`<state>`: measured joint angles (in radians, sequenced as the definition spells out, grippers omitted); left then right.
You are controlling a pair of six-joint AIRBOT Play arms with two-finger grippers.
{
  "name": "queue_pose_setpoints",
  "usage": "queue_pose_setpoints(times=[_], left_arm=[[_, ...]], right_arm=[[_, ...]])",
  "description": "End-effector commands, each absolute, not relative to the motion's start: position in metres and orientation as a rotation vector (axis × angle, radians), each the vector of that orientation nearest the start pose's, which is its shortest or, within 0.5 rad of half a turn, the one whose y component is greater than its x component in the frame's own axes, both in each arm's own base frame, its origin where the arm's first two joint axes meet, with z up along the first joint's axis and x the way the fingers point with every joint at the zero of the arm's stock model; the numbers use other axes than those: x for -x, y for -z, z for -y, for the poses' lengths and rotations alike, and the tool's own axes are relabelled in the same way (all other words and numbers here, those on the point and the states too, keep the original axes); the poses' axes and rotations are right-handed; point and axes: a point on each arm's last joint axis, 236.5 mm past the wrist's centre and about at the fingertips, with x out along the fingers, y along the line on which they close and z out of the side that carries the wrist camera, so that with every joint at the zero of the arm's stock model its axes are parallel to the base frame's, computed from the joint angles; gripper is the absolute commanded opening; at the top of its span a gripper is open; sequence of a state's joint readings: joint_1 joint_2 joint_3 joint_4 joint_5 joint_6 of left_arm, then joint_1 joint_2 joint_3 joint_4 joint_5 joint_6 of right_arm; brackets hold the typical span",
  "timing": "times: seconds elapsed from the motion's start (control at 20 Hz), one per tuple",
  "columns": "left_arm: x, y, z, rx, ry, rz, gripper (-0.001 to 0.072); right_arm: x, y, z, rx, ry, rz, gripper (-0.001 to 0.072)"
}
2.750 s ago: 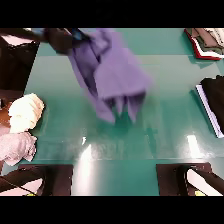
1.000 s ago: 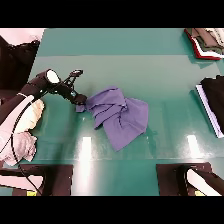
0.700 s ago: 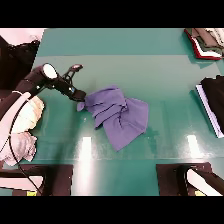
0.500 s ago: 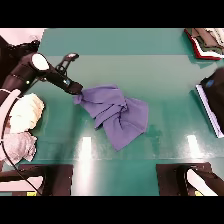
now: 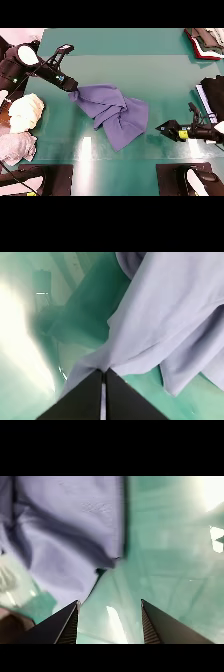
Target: Fold the shirts.
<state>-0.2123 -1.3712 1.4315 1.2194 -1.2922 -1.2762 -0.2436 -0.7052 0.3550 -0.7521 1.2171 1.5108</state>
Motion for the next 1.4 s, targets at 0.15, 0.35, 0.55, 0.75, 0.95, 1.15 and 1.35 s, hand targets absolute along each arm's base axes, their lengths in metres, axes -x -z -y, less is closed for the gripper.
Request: queue_pose_setpoints(times=[0.15,0.35,0.55,0.75,0.95,1.15,1.35], left_arm=[[-0.390,-0.075,0.164,-0.061,0.579,-1.189,0.0025],[-0.385,-0.073,0.164,-0.063,0.584,-1.208,0.0025],[-0.378,-0.071,0.163,-0.068,0.591,-1.238,0.0025],[-0.374,-0.070,0.162,-0.072,0.597,-1.258,0.0025],[-0.368,-0.069,0.161,-0.075,0.602,-1.281,0.0025],[-0.369,-0.081,0.158,-0.087,0.593,-1.243,0.0024],[-0.385,-0.190,0.140,-0.180,0.516,-0.948,0.0025]], right_arm=[[-0.204,0.058,-0.117,-1.023,-0.175,-1.334,0.0431],[-0.208,0.076,-0.130,-1.038,-0.198,-1.391,0.0431],[-0.217,0.090,-0.162,-0.935,-0.248,-1.441,0.0431],[-0.243,0.094,-0.187,-0.842,-0.293,-1.460,0.0428],[-0.252,0.097,-0.193,-0.821,-0.314,-1.497,0.0078],[-0.274,0.052,-0.193,-0.717,-0.413,-1.394,0.0020],[-0.352,-0.110,-0.165,-0.682,-0.499,-0.940,0.0020]])
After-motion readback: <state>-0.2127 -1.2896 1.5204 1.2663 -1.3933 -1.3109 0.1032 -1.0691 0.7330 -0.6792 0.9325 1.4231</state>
